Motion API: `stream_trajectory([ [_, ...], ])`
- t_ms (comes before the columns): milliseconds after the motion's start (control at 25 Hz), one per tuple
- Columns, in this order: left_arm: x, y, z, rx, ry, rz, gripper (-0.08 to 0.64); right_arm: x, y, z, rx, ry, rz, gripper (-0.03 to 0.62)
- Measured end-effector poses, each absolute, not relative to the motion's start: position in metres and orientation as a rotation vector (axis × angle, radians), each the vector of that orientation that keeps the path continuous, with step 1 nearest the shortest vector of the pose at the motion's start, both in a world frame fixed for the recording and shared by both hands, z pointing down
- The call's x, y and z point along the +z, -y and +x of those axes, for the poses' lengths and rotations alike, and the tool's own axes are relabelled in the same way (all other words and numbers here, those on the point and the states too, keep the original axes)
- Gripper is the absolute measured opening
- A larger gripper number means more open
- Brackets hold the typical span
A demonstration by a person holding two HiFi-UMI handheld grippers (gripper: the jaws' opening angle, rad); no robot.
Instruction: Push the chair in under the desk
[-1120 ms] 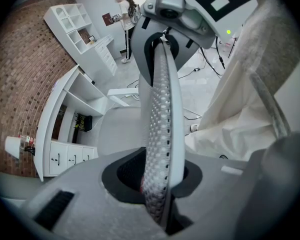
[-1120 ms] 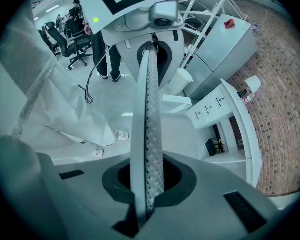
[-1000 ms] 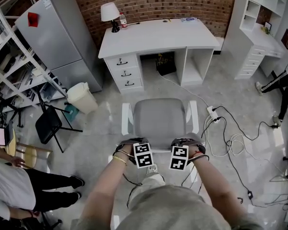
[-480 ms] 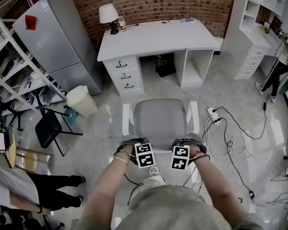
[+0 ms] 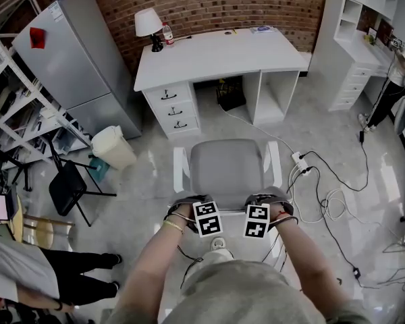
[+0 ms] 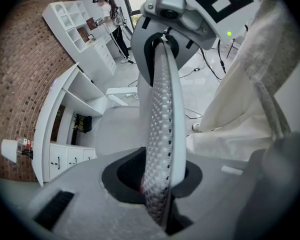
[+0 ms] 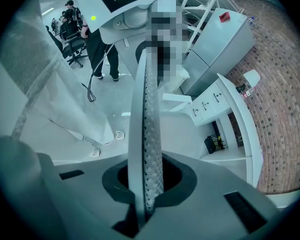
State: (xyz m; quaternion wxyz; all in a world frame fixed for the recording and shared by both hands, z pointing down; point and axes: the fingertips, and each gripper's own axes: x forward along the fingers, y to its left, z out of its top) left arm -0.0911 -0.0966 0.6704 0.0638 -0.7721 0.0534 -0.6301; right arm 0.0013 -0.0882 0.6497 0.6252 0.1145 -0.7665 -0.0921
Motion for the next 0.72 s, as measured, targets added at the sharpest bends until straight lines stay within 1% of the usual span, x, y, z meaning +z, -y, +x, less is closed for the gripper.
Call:
stream_trajectory([
  [720,0.671,0.137,-0.084,-1.900,-0.147,-2.332,0.067,0.651,0.130,0.008,-0.207,1.738,0.278,0.020],
])
